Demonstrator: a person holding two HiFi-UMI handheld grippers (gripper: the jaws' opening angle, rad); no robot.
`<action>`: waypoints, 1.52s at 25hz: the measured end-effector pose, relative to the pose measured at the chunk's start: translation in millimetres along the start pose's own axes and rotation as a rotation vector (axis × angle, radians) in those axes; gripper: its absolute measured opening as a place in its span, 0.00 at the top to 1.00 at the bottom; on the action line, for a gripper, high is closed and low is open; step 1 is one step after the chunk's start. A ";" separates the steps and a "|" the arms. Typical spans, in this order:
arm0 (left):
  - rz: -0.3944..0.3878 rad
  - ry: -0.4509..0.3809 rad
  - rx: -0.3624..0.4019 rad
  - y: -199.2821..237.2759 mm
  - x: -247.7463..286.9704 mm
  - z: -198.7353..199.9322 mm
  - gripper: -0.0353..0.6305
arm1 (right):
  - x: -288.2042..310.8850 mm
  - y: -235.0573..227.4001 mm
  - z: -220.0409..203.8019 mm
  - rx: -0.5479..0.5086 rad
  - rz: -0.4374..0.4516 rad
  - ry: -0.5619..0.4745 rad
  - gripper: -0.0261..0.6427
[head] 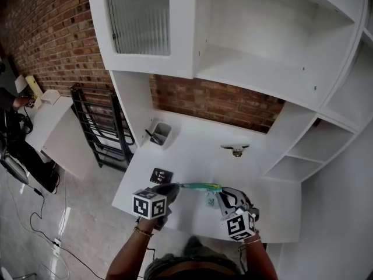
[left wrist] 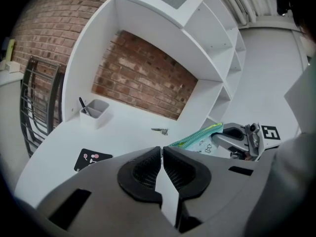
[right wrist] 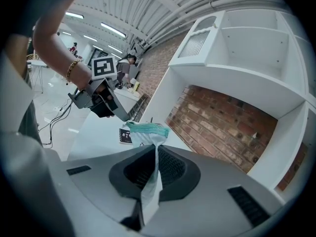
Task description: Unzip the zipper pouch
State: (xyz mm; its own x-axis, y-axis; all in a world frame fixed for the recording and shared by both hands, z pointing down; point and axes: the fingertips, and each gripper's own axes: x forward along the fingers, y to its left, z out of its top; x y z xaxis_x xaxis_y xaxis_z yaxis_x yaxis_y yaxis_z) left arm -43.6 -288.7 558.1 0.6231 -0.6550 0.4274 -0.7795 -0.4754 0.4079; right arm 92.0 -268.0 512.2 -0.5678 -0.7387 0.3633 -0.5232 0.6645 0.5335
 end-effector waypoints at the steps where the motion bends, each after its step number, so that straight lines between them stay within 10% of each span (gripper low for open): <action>1: 0.009 0.001 0.015 0.2 -0.6 -2.3 0.93 | 1.8 0.0 1.3 -0.004 0.002 -0.001 0.95; 31: -0.005 -0.131 -0.024 -10.5 -58.8 -36.1 0.93 | 115.6 -72.3 0.0 -0.037 -0.004 0.035 0.95; 38: 0.053 -0.158 -0.066 3.2 -71.1 -37.6 0.93 | 151.1 -72.8 -14.1 0.108 0.039 0.040 0.95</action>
State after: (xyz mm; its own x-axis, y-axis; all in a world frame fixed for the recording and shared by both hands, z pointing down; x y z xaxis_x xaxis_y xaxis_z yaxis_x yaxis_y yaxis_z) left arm -87.9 -221.5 559.4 0.5591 -0.7649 0.3200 -0.8021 -0.4014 0.4422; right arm 53.2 -429.6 539.0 -0.5640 -0.7148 0.4135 -0.5682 0.6993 0.4338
